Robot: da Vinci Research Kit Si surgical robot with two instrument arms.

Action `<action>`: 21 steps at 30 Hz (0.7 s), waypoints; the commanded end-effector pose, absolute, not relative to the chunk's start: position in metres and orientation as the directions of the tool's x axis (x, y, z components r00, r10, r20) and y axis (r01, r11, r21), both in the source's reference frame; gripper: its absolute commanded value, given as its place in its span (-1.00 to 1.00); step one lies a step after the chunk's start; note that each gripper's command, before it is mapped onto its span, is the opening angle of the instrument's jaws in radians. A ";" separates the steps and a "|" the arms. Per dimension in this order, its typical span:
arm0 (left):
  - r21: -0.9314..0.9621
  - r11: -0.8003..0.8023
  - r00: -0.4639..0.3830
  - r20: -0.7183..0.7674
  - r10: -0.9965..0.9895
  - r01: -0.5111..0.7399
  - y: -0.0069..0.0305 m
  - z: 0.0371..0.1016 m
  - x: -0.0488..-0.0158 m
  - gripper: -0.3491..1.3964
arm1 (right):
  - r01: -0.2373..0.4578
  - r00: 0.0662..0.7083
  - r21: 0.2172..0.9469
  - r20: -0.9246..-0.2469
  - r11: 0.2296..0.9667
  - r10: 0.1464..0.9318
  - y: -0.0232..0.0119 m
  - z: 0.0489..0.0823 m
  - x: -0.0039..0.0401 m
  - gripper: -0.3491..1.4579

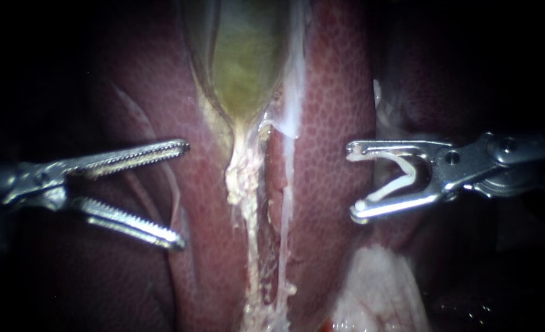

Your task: Grabbing gallbladder

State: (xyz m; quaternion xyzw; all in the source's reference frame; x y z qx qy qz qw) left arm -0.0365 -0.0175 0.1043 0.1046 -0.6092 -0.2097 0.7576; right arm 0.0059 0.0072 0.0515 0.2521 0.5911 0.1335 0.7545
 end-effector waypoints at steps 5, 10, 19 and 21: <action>0.405 0.891 0.174 0.881 -0.440 0.207 -0.0173 0.1044 -0.0370 0.27 | 0.097 0.266 0.538 -0.825 0.837 0.499 0.0072 0.0515 0.0059 0.05; 0.443 0.868 0.164 0.861 -0.482 0.225 -0.0173 0.1046 -0.0381 0.21 | 0.097 0.266 0.538 -0.825 0.837 0.499 0.0072 0.0515 0.0059 0.05; 0.507 0.822 0.143 0.822 -0.552 0.257 -0.0175 0.1061 -0.0410 0.08 | 0.097 0.266 0.538 -0.825 0.837 0.499 0.0072 0.0515 0.0059 0.05; 0.513 0.816 0.140 0.817 -0.560 0.267 -0.0175 0.1067 -0.0416 0.04 | 0.097 0.266 0.538 -0.825 0.837 0.499 0.0072 0.0515 0.0059 0.05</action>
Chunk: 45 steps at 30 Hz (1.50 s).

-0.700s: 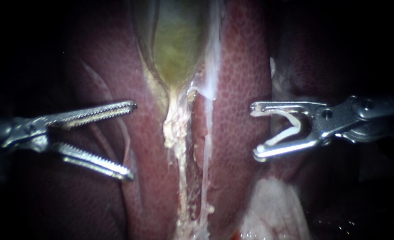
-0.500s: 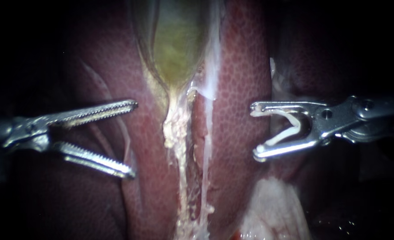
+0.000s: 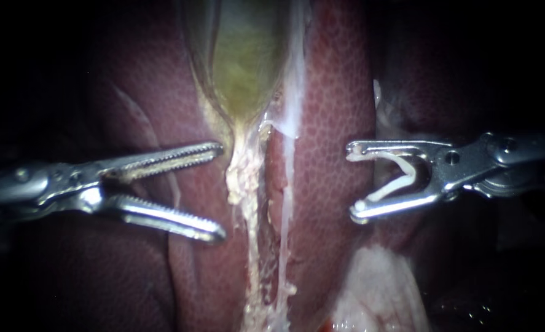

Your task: Grabbing gallbladder

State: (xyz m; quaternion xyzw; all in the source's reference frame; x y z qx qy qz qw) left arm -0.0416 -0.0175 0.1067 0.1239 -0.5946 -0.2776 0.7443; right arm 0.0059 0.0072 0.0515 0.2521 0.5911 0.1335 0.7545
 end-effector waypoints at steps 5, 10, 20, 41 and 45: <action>0.530 0.792 0.130 0.801 -0.585 0.303 -0.0173 0.1082 -0.0423 0.00 | 0.098 0.265 0.538 -0.825 0.837 0.499 0.0071 0.0514 0.0059 0.05; 0.537 0.773 0.125 0.789 -0.602 0.339 -0.0169 0.1098 -0.0424 -0.02 | 0.098 0.265 0.538 -0.825 0.837 0.499 0.0071 0.0513 0.0059 0.05; 0.548 0.738 0.140 0.758 -0.637 0.393 -0.0163 0.1122 -0.0420 -0.23 | 0.098 0.265 0.538 -0.825 0.837 0.499 0.0070 0.0512 0.0060 0.05; 0.621 0.663 0.156 0.670 -0.726 0.417 -0.0165 0.1111 -0.0405 -1.00 | 0.097 0.265 0.538 -0.825 0.837 0.500 0.0071 0.0512 0.0062 0.05; 0.626 0.660 0.155 0.666 -0.730 0.414 -0.0164 0.1094 -0.0397 -1.00 | 0.097 0.265 0.538 -0.825 0.837 0.500 0.0071 0.0512 0.0062 0.05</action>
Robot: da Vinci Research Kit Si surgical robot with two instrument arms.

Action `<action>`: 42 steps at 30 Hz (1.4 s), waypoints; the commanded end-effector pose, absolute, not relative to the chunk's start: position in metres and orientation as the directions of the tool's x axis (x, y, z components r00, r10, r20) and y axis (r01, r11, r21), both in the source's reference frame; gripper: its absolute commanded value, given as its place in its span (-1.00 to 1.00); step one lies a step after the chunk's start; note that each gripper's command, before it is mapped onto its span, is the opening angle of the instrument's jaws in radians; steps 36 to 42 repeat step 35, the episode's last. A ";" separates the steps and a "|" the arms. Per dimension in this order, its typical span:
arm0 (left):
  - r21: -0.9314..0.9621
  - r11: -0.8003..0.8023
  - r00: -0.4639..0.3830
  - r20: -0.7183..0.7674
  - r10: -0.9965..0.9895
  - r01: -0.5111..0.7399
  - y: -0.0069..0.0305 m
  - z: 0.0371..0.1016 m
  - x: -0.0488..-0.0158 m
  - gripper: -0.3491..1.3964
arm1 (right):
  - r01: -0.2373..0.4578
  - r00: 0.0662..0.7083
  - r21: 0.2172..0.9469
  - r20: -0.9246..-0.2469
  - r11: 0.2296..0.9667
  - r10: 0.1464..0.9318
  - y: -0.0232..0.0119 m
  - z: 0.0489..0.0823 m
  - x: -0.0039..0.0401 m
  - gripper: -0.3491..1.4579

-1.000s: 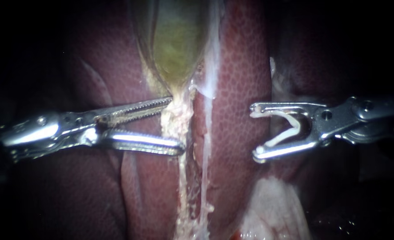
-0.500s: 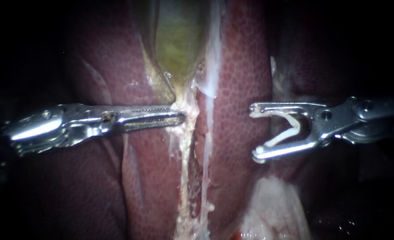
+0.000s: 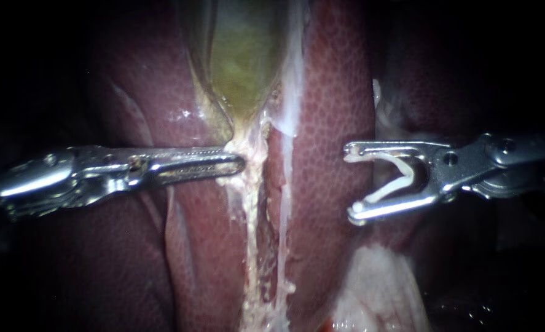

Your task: Grabbing gallbladder

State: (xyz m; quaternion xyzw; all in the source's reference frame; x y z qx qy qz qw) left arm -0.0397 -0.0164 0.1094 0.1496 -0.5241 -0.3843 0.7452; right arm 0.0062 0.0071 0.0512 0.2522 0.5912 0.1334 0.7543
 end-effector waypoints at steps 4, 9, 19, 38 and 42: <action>0.638 0.654 0.154 0.658 -0.737 0.406 -0.0158 0.1065 -0.0382 -1.00 | 0.097 0.265 0.538 -0.825 0.837 0.500 0.0071 0.0512 0.0061 0.05; 0.648 0.645 0.130 0.657 -0.742 0.404 -0.0151 0.1036 -0.0363 -1.00 | 0.097 0.265 0.538 -0.825 0.837 0.499 0.0071 0.0513 0.0061 0.05; 0.657 0.628 0.091 0.657 -0.748 0.416 -0.0144 0.1003 -0.0337 -1.00 | 0.097 0.265 0.538 -0.825 0.837 0.499 0.0071 0.0513 0.0061 0.05; 0.653 0.629 0.086 0.662 -0.745 0.422 -0.0144 0.0999 -0.0338 -1.00 | 0.097 0.265 0.538 -0.825 0.837 0.500 0.0071 0.0513 0.0060 0.05; 0.653 0.629 0.086 0.662 -0.745 0.422 -0.0144 0.0999 -0.0338 -1.00 | 0.097 0.265 0.538 -0.825 0.837 0.500 0.0071 0.0513 0.0060 0.05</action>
